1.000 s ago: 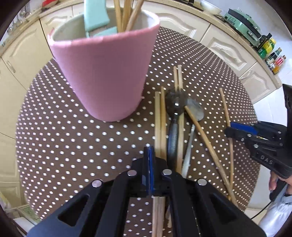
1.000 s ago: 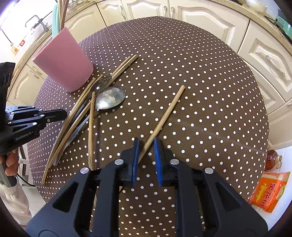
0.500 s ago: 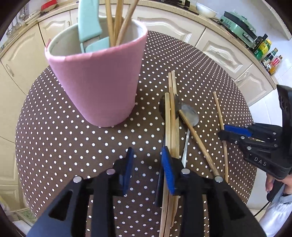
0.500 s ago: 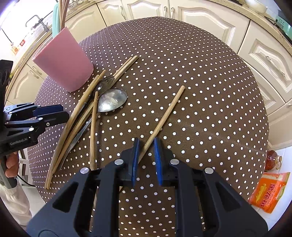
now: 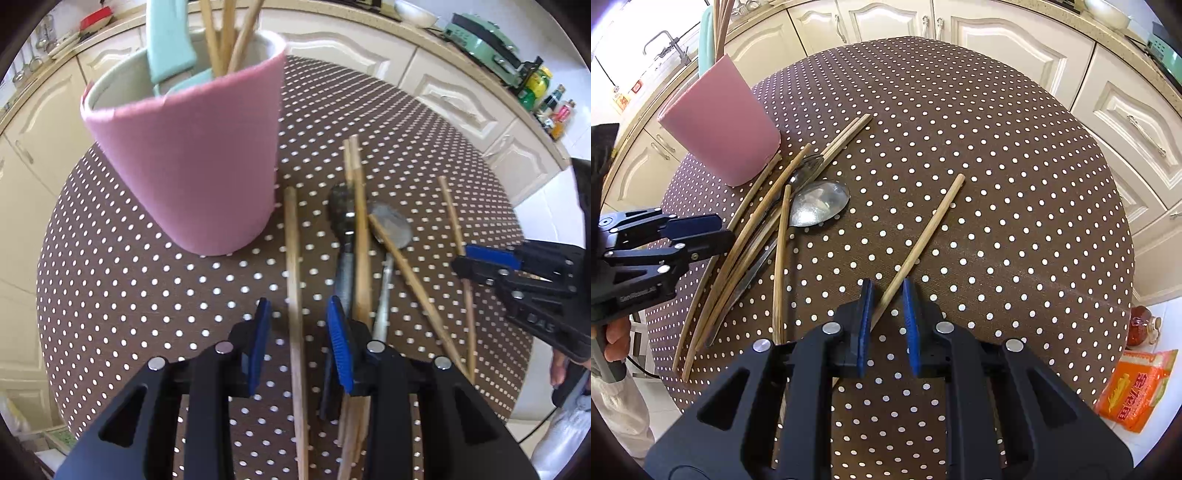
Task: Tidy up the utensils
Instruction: 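Lift both chopsticks and carry them above the pink cup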
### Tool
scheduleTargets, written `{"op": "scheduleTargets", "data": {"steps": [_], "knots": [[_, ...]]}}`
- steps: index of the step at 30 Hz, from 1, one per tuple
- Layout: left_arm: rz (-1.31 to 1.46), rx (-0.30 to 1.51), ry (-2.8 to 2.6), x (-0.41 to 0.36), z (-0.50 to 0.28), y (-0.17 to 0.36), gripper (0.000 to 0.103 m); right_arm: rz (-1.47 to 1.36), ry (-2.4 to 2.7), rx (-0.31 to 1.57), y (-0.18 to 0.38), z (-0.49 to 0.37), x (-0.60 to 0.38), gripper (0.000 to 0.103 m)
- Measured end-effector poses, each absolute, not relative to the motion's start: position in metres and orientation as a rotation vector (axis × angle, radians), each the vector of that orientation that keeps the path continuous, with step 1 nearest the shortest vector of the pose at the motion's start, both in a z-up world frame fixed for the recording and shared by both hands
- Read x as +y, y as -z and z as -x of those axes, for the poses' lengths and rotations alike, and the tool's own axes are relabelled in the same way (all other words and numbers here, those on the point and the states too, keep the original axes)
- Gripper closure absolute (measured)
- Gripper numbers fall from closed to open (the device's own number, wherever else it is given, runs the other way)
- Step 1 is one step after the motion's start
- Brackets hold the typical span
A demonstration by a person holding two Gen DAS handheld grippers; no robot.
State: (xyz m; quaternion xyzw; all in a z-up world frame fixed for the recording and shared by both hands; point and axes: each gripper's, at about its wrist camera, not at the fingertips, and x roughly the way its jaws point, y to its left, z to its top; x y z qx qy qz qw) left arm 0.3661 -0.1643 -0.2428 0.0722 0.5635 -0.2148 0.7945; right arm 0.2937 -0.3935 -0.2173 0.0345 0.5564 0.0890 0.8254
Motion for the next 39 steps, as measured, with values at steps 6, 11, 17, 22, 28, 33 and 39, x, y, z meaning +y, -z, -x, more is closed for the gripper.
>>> {"op": "scheduleTargets", "data": {"steps": [6, 11, 17, 22, 28, 33, 39], "knots": [[-0.198, 1.194, 0.420, -0.172, -0.375, 0.248, 0.075, -0.064, -0.184, 1.192, 0.217, -0.297, -0.391, 0.085], [-0.222, 1.159, 0.385, -0.186, -0.379, 0.250, 0.097, -0.034, -0.169, 1.204, 0.215, -0.304, -0.385, 0.086], [-0.166, 1.049, 0.419, -0.177, -0.359, 0.226, 0.097, -0.019, -0.146, 1.157, 0.214, -0.304, -0.380, 0.092], [-0.124, 0.917, 0.444, -0.172, -0.342, 0.192, 0.097, -0.036, -0.151, 1.052, 0.193, -0.294, -0.379, 0.097], [-0.038, 0.776, 0.478, -0.145, -0.315, 0.157, 0.097, -0.054, -0.167, 0.899, 0.161, -0.281, -0.373, 0.097], [0.028, 0.631, 0.501, -0.125, -0.295, 0.122, 0.097, -0.088, -0.229, 0.717, 0.123, -0.265, -0.359, 0.097], [0.120, 0.397, 0.489, -0.105, -0.287, 0.085, 0.097, -0.108, -0.323, 0.533, 0.078, -0.253, -0.336, 0.097]]}}
